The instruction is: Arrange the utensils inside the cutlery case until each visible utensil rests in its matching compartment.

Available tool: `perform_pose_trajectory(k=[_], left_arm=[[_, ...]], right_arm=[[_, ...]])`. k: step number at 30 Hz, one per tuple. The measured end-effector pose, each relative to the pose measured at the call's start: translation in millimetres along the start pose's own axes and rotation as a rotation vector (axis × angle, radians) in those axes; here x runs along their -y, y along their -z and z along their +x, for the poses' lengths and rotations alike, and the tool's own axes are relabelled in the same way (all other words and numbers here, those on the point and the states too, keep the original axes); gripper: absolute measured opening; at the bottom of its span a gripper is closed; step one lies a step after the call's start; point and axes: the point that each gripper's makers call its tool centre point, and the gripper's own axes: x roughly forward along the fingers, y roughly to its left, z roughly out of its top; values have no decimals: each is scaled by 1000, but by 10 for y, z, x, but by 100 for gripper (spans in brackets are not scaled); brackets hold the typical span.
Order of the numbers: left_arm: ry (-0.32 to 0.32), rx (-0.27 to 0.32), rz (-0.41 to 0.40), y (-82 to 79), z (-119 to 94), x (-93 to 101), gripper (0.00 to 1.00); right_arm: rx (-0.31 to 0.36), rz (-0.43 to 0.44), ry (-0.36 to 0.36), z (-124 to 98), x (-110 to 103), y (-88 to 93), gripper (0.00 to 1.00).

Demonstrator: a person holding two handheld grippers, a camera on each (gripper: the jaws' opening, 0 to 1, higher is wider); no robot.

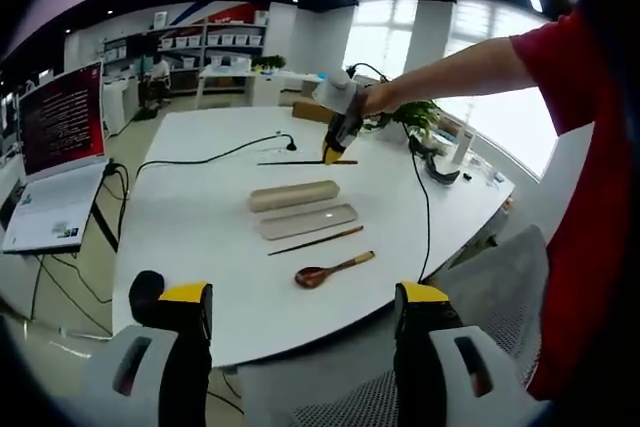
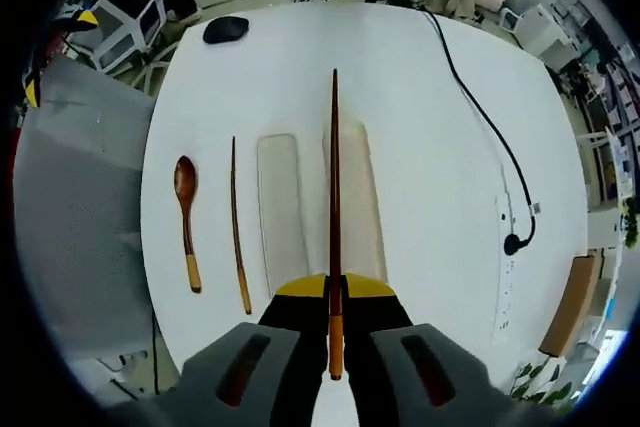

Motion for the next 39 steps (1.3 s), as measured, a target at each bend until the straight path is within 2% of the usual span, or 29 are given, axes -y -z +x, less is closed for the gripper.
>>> perform_pose_trajectory(k=[2, 3, 7, 9, 13, 16, 22, 24, 28, 39], left_arm=[[23, 25, -2, -117, 28, 87, 76], [37, 40, 27, -205, 47, 153, 76], [59, 63, 58, -356, 69, 281, 76], [62, 67, 61, -375, 71, 297, 76], [68, 62, 50, -320, 57, 302, 76], [67, 37, 52, -219, 26, 281, 76], [45, 29, 15, -125, -30, 181, 75], [59, 24, 11, -129, -55, 211, 69], [43, 51, 7, -171, -73, 211, 75], [22, 34, 8, -78, -107, 152, 75]], right_arm=[[10, -29, 24, 34, 81, -14, 0], [11, -25, 22, 44, 90, -14, 0], [19, -24, 33, 104, 165, -17, 0], [25, -37, 46, 152, 200, -19, 1], [29, 1, 47, 310, 198, -36, 1], [-18, -39, 33, 446, 195, 17, 1], [-8, -46, 26, 561, 257, -18, 1], [-6, -45, 31, 593, 291, -32, 1], [-15, -37, 40, 578, 267, -34, 1], [-19, -16, 59, 767, 271, 88, 1]])
